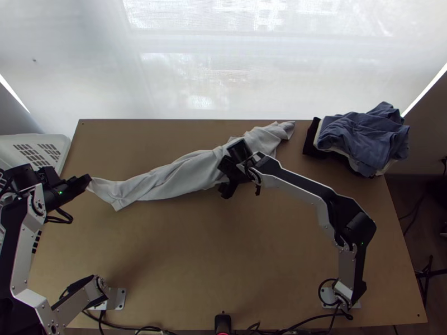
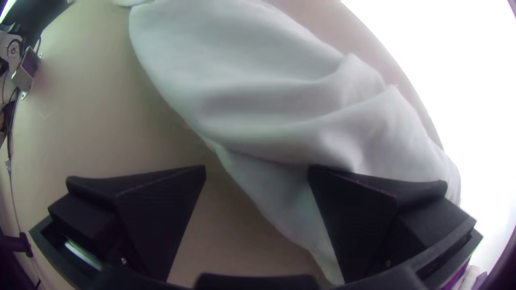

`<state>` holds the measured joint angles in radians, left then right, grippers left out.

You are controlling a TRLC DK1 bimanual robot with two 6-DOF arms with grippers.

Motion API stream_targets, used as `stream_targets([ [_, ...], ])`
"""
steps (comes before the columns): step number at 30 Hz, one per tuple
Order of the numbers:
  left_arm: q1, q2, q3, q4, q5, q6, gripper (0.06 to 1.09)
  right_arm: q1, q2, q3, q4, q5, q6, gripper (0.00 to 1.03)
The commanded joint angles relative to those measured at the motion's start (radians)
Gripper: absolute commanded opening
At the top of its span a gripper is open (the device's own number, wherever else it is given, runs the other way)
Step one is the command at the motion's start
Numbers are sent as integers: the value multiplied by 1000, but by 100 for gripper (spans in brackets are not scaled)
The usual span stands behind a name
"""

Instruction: Fold the t-shirt

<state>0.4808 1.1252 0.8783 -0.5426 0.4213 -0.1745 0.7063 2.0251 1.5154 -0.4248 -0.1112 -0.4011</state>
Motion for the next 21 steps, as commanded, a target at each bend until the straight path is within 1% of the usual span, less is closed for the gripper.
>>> stream_targets([
  [1, 8, 8, -13, 7, 2, 17, 9, -5, 53, 52, 0, 22, -5, 84],
  [2, 8, 10, -13, 9, 2, 17, 9, -4, 60, 60, 0, 22, -5, 78],
  [5, 7, 10, -13, 10, 2, 15, 9, 1, 72, 71, 0, 22, -15, 50],
  [8, 8, 12, -12, 13, 2, 15, 9, 4, 72, 71, 0, 22, -33, 17],
  [9, 8, 12, -10, 13, 2, 15, 9, 4, 69, 72, 0, 24, -36, 10],
  [10, 8, 12, -9, 13, 2, 15, 9, 2, 63, 72, 0, 25, -36, 5],
  [11, 8, 12, -7, 15, 2, 15, 9, -2, 57, 71, 0, 30, -35, 3],
  [15, 2, 13, 2, 15, 4, 9, 9, -10, 23, 58, -15, 30, -25, 3],
  [21, -2, 2, 37, 4, 4, -6, 9, -8, -106, 62, -35, 28, -4, 3],
])
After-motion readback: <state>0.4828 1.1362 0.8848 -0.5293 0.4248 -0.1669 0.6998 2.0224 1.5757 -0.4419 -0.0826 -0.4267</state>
